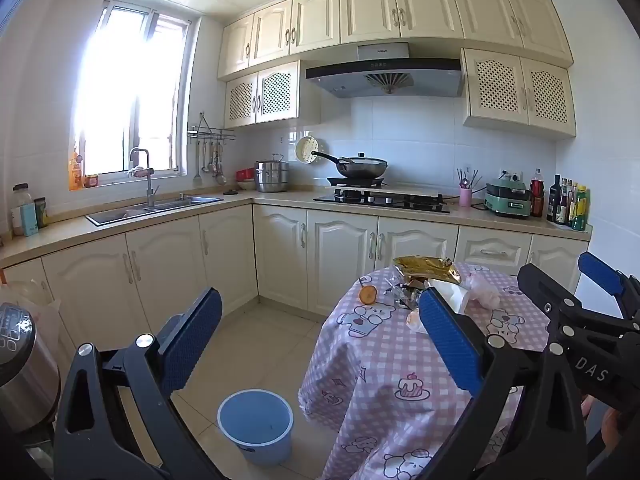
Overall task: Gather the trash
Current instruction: 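Approach the table with both tools open toward the trash pile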
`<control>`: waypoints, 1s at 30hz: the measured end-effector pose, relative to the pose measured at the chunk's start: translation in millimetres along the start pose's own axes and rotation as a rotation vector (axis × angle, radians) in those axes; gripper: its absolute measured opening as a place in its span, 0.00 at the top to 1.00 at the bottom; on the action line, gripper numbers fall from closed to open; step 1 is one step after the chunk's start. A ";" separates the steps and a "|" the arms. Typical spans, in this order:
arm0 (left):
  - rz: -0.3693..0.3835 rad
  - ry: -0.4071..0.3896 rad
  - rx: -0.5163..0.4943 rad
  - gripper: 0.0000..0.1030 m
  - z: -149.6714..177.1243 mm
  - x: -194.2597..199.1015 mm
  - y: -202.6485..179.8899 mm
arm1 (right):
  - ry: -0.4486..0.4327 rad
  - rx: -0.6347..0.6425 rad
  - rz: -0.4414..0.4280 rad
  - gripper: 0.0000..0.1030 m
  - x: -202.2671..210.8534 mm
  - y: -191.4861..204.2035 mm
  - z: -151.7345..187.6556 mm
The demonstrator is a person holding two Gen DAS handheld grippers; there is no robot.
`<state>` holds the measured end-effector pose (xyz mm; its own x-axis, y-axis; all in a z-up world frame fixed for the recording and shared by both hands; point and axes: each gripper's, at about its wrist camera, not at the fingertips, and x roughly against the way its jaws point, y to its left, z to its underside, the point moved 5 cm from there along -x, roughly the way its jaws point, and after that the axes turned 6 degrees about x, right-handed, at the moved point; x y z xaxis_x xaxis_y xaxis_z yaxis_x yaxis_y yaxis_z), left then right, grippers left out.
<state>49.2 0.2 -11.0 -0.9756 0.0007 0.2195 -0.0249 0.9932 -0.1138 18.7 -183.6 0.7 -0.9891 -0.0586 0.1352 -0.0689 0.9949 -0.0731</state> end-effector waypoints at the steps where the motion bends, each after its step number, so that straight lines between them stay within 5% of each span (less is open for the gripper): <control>1: 0.000 -0.001 -0.002 0.07 0.0 0.0 -0.1 | -0.002 -0.001 0.001 0.04 0.2 -0.1 0.0; 30: 0.005 0.004 -0.011 0.07 11.2 -5.1 -6.9 | 0.011 -0.006 0.005 0.04 -1.3 -3.0 5.6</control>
<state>51.9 -8.0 -22.2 -0.9748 0.0058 0.2232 -0.0180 0.9944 -0.1043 19.5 -187.0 -4.8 -0.9879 -0.0528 0.1458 -0.0633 0.9957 -0.0680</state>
